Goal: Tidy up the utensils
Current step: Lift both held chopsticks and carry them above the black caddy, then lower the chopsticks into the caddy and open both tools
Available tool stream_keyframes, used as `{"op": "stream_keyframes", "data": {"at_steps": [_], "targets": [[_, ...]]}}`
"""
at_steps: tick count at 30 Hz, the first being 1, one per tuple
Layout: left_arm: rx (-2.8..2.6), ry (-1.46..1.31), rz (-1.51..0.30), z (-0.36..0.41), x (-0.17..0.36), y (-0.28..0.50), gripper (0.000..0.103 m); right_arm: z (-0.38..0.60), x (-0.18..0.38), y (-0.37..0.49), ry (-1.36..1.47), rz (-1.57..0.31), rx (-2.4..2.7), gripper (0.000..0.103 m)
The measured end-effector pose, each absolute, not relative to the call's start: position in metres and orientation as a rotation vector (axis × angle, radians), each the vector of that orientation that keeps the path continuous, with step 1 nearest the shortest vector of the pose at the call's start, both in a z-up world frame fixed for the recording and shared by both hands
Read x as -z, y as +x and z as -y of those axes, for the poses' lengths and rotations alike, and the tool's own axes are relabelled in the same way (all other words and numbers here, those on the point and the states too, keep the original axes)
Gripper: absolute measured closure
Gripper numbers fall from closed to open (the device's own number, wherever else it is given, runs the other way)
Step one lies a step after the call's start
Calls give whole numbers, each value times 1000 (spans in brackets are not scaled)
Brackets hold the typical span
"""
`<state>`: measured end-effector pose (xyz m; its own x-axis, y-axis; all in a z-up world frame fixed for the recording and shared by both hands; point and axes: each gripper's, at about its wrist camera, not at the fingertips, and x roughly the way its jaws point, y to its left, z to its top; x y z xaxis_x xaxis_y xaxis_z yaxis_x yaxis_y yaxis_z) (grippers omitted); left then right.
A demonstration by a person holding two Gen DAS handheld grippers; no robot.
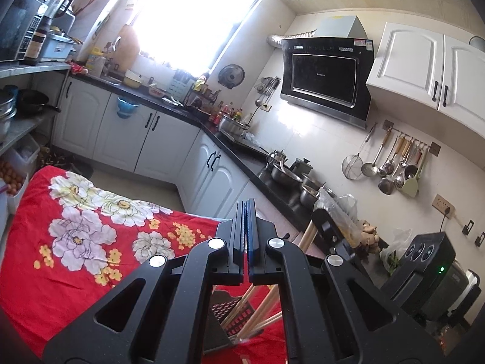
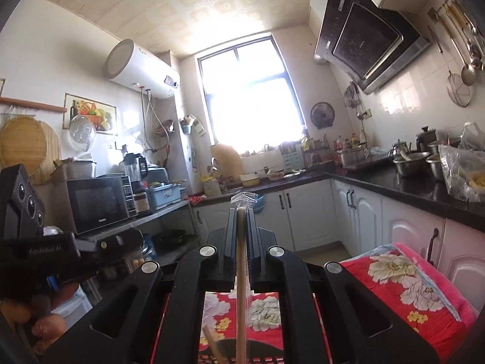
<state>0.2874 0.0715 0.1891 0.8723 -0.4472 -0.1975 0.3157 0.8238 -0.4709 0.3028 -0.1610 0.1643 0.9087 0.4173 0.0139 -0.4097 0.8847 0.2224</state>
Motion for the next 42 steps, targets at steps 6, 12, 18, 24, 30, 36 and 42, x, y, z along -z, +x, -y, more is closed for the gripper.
{"op": "stream_keyframes", "data": {"at_steps": [6,12,18,24,30,36,42], "targets": [[419,-443,-312,-68,-173,291,103,150,-147,311,192,-19,-393,97],[419,-440,-312,-68,-159,294,103,138,-130,321,170,-24,-387,97],[412,-438,-326,-72,-143,296,103,129,-111,324,142,-24,-376,97],[406,-450,-342,-76,-127,297,103,121,-97,323,108,-18,-364,97],[400,-452,-347,-76,-120,297,103,117,-86,319,68,-13,-359,97],[382,-437,-356,-76,-112,294,103,124,-74,318,84,-57,-363,97],[369,-443,-368,-79,-103,291,103,131,-66,313,100,-109,-371,96]]}}
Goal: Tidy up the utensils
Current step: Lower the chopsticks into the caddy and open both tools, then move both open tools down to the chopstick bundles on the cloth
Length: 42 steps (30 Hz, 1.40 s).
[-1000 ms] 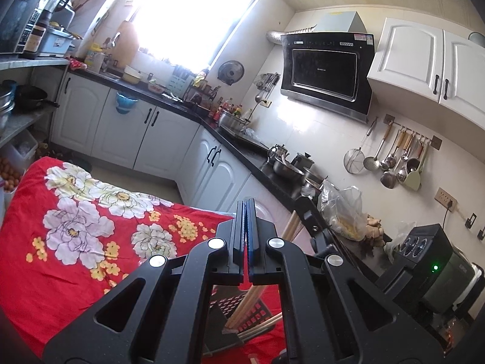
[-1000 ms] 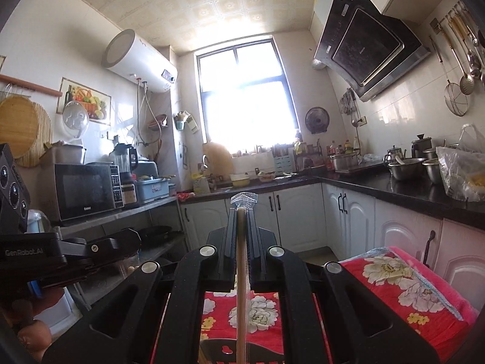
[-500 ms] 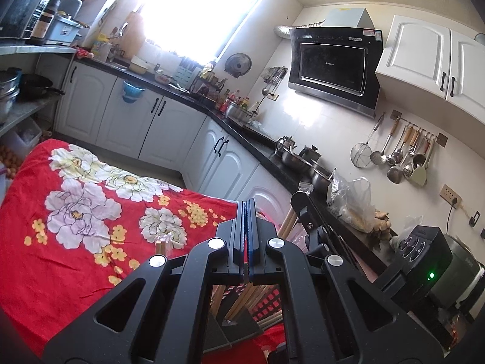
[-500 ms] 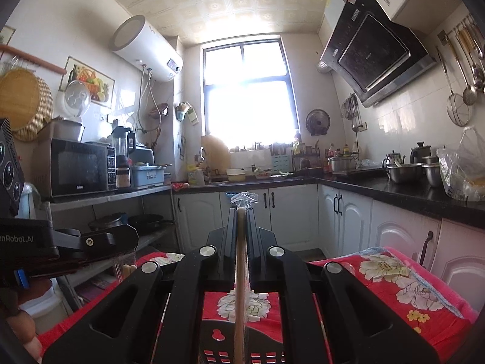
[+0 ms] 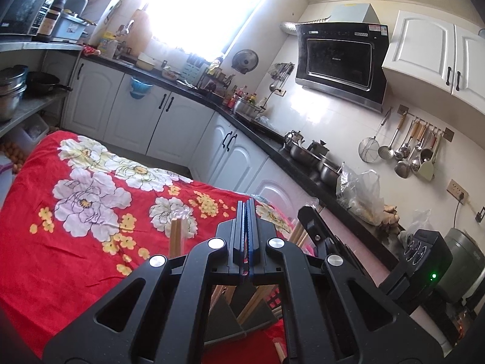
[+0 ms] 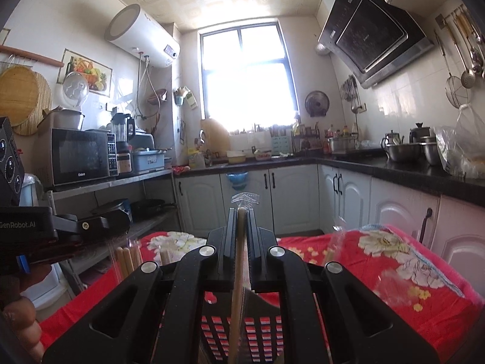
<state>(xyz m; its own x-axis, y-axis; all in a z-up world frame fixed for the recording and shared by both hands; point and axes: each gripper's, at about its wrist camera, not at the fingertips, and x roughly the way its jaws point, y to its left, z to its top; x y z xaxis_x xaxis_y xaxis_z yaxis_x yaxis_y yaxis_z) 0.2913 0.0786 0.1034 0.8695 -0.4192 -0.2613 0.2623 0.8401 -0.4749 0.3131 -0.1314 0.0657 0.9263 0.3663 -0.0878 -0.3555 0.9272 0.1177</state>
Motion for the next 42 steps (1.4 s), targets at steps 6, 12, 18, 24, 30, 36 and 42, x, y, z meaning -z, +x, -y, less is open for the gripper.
{"op": "stream_keyframes", "data": {"at_steps": [6,12,18,24,30,36,42], "targets": [[370,-463,-377,-83,-98,288,103,140,-59,311,124,-173,-387,95],[371,-459,-380,-84,-99,281,103,144,-59,299,112,-203,-396,94],[361,-466,-382,-86,-97,275,103,146,-61,292,106,-253,-401,81],[354,-487,-393,-91,-94,269,91,151,-63,285,115,-282,-408,71],[349,-495,-401,-93,-91,261,76,155,-65,275,116,-302,-419,64],[342,-518,-406,-97,-87,253,62,160,-68,260,126,-304,-421,55],[339,-546,-401,-102,-86,244,41,166,-72,250,132,-306,-425,49]]}}
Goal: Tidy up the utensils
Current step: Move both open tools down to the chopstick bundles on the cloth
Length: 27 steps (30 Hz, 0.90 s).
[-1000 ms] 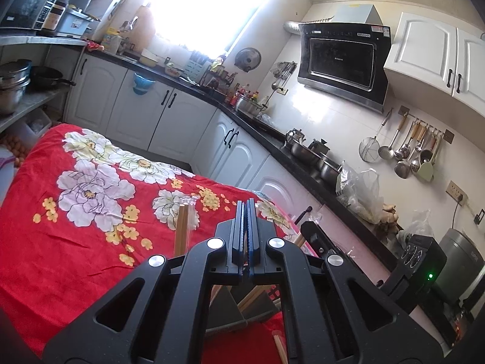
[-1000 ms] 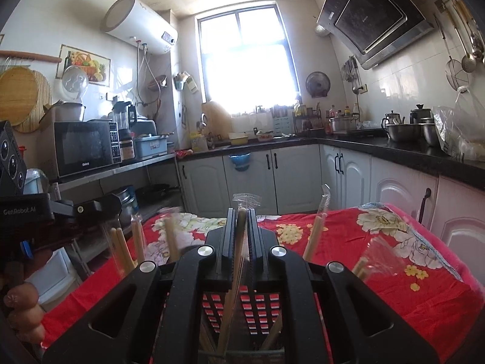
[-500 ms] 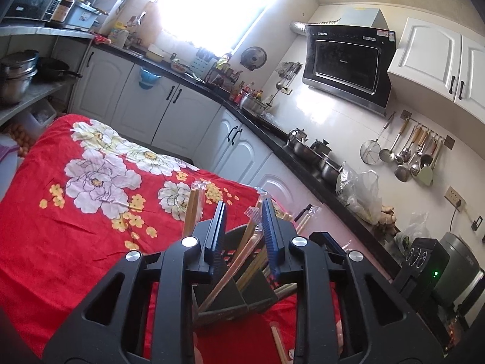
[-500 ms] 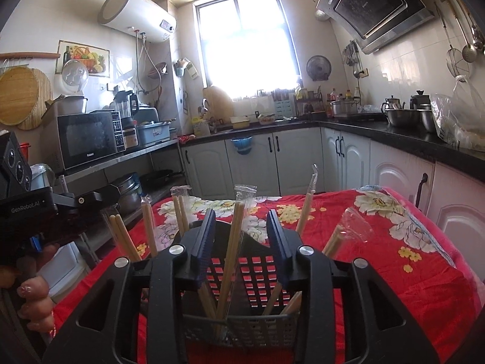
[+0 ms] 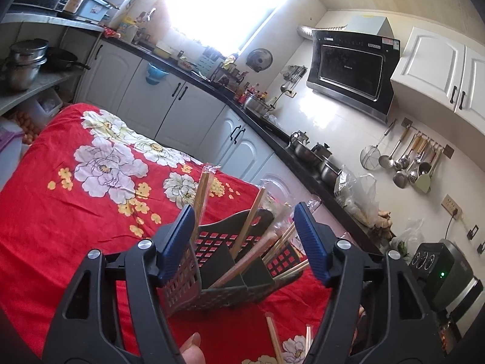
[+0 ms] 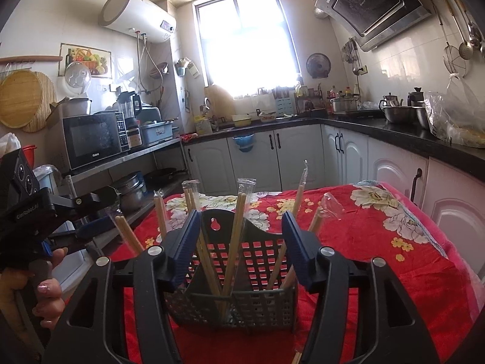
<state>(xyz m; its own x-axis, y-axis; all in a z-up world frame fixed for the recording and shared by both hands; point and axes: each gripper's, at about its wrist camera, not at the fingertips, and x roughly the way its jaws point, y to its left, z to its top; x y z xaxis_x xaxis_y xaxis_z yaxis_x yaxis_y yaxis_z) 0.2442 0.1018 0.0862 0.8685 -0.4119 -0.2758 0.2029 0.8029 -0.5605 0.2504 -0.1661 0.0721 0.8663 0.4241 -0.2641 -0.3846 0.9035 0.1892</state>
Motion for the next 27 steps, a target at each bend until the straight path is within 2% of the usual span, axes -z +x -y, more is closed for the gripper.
{"op": "stream_keyframes", "data": {"at_steps": [2,11,27], "targets": [[337,-554,-394,-104,-87,240,30,167,-73,247,127,-305,-423,49],[328,-565,-383,-110,-92,222,11,175,-73,232,115,-319,-426,44],[309,-578,-441,-113,-77,190,11,188,-65,206,117,-375,-439,37]]}}
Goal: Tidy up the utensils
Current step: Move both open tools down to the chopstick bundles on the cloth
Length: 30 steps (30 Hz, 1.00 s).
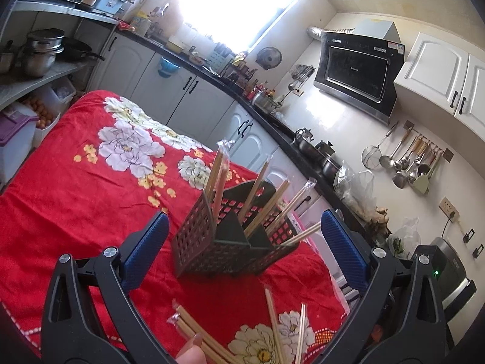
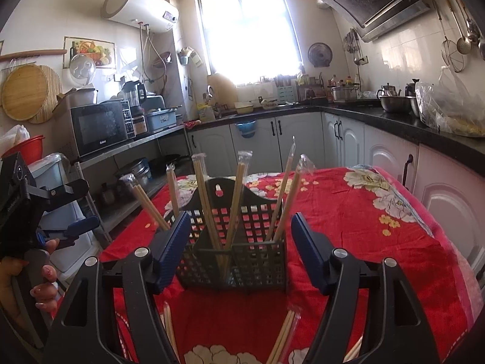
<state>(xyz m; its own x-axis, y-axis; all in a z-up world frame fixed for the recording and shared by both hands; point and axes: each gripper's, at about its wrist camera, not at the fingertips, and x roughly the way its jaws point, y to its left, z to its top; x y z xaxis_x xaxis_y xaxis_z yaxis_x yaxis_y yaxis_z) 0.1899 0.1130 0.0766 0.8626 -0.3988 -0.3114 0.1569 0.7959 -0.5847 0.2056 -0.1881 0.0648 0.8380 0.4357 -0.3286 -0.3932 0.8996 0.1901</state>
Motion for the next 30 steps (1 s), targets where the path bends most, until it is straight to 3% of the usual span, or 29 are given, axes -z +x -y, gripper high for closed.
{"op": "stream_keyframes", "data": {"at_steps": [30], "targets": [[294,-552,-630,-96,-18,172,11,189,-19,182,39,-555,-481,36]]}}
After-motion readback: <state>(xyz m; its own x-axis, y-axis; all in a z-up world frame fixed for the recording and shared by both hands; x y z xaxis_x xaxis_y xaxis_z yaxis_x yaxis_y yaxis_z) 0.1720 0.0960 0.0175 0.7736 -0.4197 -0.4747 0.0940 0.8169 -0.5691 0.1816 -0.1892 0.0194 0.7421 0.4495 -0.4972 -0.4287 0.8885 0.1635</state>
